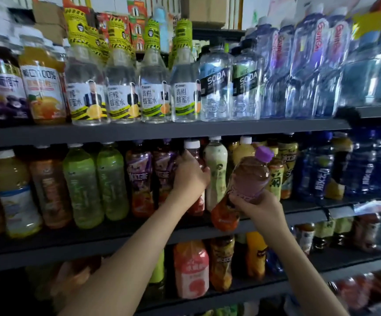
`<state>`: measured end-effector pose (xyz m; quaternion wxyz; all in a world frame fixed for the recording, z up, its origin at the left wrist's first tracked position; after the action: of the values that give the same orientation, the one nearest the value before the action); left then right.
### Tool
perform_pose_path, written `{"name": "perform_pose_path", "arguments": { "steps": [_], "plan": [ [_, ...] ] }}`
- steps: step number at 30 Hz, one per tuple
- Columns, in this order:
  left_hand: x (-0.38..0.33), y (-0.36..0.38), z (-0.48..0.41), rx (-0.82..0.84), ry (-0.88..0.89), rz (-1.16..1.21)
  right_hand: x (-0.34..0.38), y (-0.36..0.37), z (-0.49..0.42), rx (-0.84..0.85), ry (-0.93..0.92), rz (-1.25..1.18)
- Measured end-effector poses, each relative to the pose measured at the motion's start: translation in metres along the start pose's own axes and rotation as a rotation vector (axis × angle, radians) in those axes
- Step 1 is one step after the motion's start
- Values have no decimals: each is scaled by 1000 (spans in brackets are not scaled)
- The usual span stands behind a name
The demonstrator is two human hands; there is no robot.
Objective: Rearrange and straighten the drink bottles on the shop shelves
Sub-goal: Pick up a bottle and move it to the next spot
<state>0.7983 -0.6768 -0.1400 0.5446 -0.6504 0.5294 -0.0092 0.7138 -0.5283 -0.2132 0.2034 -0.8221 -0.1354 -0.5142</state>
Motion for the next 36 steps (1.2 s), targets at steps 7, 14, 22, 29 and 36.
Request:
{"name": "perform_pose_path", "arguments": {
  "steps": [7,14,22,29,36],
  "plan": [
    [4,9,0,-152,-79,-75,-15,-3,1,-6,-45,-105],
    [25,6,61,-386,151,216,-14,5,7,-2,-43,-180],
    [69,-42,100,-411,90,681,4,37,2,-23,-51,-88],
    [92,-73,105,-414,53,698,26,82,-15,35,-65,39],
    [104,-72,90,-383,25,690,20,109,-29,69,-89,292]
  ]
}}
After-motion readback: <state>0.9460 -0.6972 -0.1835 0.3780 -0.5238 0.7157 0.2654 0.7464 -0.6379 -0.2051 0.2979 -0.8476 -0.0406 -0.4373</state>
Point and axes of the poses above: each hand's wrist, its own z-axis away from the middle knuckle, its own y-axis out of the palm, x = y × z, the point moved 2 cm from there along -z, towards the middle knuckle, and after that the axes turned 1 degree about x, right-handed, at the moved point
